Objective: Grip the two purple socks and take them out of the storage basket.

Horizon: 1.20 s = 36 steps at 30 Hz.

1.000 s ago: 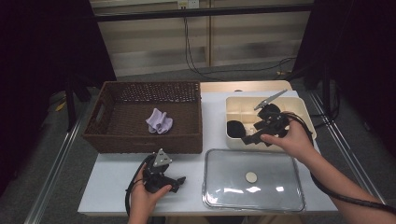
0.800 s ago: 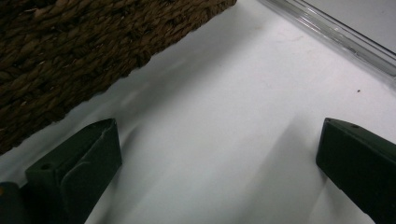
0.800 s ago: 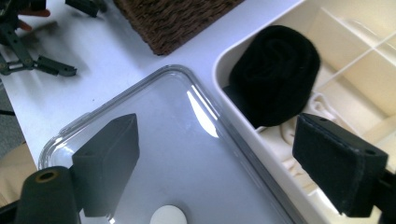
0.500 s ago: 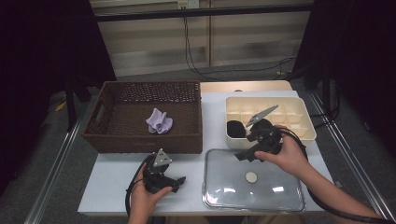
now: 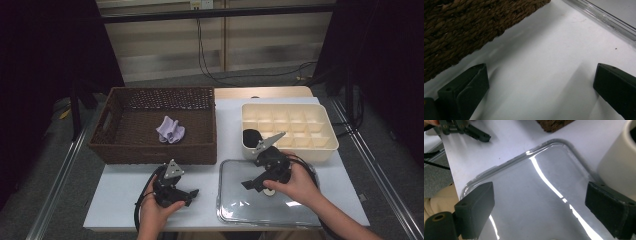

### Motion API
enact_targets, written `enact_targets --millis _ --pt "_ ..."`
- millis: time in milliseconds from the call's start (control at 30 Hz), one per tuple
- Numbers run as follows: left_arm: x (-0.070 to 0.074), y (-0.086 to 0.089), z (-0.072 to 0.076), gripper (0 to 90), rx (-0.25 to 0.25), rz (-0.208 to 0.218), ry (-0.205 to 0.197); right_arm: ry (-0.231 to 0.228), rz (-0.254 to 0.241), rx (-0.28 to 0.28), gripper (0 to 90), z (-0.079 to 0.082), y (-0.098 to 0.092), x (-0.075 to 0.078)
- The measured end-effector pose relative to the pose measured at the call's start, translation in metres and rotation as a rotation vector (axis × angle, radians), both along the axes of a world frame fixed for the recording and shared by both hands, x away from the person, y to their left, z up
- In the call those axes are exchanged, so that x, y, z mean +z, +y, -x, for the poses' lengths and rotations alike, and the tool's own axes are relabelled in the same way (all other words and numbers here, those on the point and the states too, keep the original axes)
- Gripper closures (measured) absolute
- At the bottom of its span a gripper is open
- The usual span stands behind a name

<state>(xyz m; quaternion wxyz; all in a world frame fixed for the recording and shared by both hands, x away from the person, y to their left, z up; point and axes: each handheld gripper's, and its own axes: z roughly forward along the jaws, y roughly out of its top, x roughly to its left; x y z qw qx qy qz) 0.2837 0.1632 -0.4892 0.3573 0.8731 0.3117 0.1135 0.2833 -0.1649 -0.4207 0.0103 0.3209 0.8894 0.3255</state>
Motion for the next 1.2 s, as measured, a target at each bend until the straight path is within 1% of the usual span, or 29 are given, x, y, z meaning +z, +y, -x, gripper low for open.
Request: enact_targets --millis 100,267,367,400,567,600,733,767,800,833,900,933,967,1100,1200 --pt "0.0 0.0 0.0 0.0 -0.001 0.001 -0.001 0.009 -0.013 0.014 8.2 0.003 0.004 -0.01" --pt "0.0 0.0 0.0 0.0 0.0 0.0 0.0 0.003 -0.028 0.014 7.4 0.003 0.009 -0.028" --pt "0.0 0.0 0.0 0.0 0.0 -0.001 0.0 0.003 -0.041 0.013 7.2 0.004 0.011 -0.036" --pt "0.0 0.0 0.0 0.0 0.0 -0.001 0.0 -0.015 -0.044 0.014 6.5 0.004 0.012 -0.04" --pt "0.0 0.0 0.0 0.0 0.0 0.003 -0.001 -0.064 -0.04 0.024 3.3 0.003 0.015 -0.05" --pt "0.0 0.0 0.0 0.0 0.0 0.0 0.0 -0.083 -0.039 0.029 3.0 0.004 0.015 -0.052" --pt "0.0 0.0 0.0 0.0 0.001 0.005 -0.001 -0.124 -0.034 0.029 1.6 0.006 0.016 -0.056" --pt "0.0 0.0 0.0 0.0 0.001 0.004 -0.001 -0.135 -0.045 0.03 1.7 0.006 0.016 -0.057" --pt "0.0 0.0 0.0 0.0 0.001 0.005 -0.001 -0.147 -0.038 0.024 1.6 0.007 0.016 -0.058" --pt "0.0 0.0 0.0 0.0 -0.001 0.003 -0.001 -0.158 -0.045 0.024 1.3 0.007 0.016 -0.059" --pt "0.0 0.0 0.0 0.0 -0.001 0.003 -0.001 -0.18 -0.03 0.024 1.1 0.008 0.017 -0.06" --pt "0.0 0.0 0.0 0.0 0.0 0.003 -0.001 -0.199 -0.027 0.018 0.5 0.009 0.019 -0.062" --pt "0.0 0.0 0.0 0.0 0.0 0.003 -0.001 -0.201 -0.025 0.006 0.0 0.009 0.02 -0.063" --pt "0.0 0.0 0.0 0.0 -0.001 0.004 -0.001 -0.206 -0.028 0.004 0.0 0.008 0.023 -0.064" --pt "0.0 0.0 0.0 0.0 0.001 0.004 -0.001 -0.214 -0.026 -0.011 0.0 0.008 0.024 -0.064"
